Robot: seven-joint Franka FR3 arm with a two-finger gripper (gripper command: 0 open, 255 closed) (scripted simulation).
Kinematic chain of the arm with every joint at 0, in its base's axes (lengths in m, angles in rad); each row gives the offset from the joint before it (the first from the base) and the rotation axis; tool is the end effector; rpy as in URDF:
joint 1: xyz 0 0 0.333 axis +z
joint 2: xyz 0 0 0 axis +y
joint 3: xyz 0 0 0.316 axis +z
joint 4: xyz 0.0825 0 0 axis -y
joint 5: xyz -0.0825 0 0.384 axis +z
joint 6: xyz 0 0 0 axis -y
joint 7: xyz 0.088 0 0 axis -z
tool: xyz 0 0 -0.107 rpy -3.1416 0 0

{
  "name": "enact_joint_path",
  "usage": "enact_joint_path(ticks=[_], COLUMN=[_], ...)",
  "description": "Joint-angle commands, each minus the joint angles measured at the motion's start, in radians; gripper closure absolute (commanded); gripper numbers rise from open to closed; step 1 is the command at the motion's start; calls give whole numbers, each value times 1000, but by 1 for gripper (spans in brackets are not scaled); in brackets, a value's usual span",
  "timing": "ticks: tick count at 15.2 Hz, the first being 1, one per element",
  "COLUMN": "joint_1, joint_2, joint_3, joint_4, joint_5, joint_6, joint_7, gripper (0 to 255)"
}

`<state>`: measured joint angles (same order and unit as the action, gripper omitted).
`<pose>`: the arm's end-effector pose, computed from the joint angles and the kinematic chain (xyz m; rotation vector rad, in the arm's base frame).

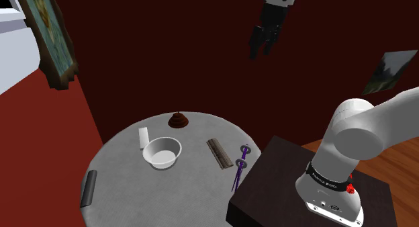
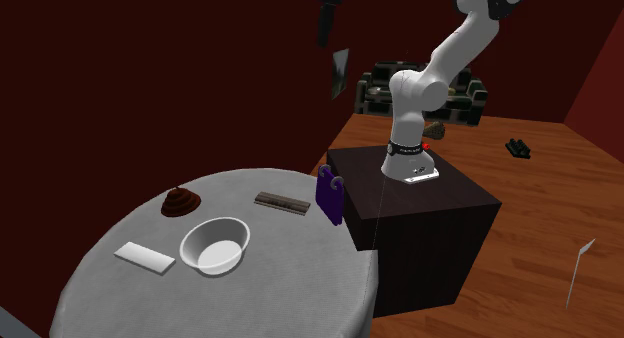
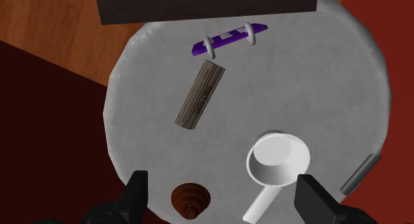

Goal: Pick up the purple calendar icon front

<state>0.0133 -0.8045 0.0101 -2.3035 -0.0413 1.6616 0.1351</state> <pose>0.3108 0.0044 0.6302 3.0901 -0.1760 0.2573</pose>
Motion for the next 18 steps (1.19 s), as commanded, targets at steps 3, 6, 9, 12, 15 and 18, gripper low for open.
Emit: enact_joint_path(ticks=[3, 6, 9, 12, 15, 18], joint_1=[4, 12, 21, 33, 45, 58], joint_2=[-12, -22, -23, -13, 9, 47], joint_3=[22, 55, 90, 126, 165, 206], joint_4=[-67, -162, -251, -332, -407, -474], joint_5=[2, 7, 14, 22, 32, 43], joint_6=[40, 102, 166, 234, 306, 385], joint_7=[22, 55, 89, 126, 164, 206], gripper=[0, 0, 0, 0, 0, 0])
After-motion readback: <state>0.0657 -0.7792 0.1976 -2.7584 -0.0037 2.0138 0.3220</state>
